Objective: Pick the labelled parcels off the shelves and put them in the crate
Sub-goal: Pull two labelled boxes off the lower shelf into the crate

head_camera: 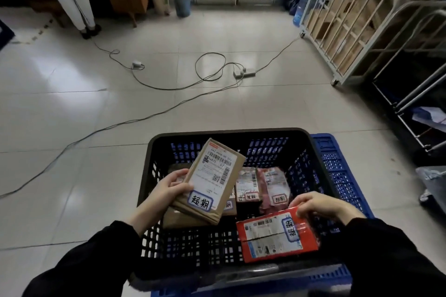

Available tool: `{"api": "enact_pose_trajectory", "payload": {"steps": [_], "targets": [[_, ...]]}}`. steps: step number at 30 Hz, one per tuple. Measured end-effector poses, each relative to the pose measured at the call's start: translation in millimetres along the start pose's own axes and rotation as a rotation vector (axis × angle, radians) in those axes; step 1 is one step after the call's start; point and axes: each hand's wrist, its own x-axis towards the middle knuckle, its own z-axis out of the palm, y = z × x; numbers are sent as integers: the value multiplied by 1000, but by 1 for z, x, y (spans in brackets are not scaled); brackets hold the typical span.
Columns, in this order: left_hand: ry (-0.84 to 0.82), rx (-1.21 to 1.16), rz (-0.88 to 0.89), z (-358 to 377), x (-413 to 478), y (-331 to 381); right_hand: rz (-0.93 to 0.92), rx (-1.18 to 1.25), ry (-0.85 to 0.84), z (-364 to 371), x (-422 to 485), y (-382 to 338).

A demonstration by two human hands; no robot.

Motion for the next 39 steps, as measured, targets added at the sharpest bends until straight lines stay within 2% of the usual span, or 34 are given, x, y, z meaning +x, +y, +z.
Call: {"api": "enact_pose_trajectory", "payload": {"steps": [9, 16, 22, 27, 30, 35, 37, 39], "targets": [[3, 11, -78, 35, 27, -25, 22, 218, -4, 28, 58, 43], [1, 25, -99, 54, 39, -38, 11, 239, -30, 25, 84, 52], [2, 54, -99, 69, 44, -41, -21, 33, -42, 26, 87, 59], [9, 61, -110, 76, 44, -47, 26, -477, 2, 34, 94, 62], [-4, 74, -126, 77, 42, -48, -4, -618, 23, 36, 95, 58], [-20, 59, -124, 78, 35, -38, -103, -627, 135, 31, 75, 37], [-36, 50, -123, 79, 33, -33, -168, -500, 240, 27, 58, 21], [-70, 45, -131, 81, 31, -27, -235, -250, 333, 22, 40, 6]]}}
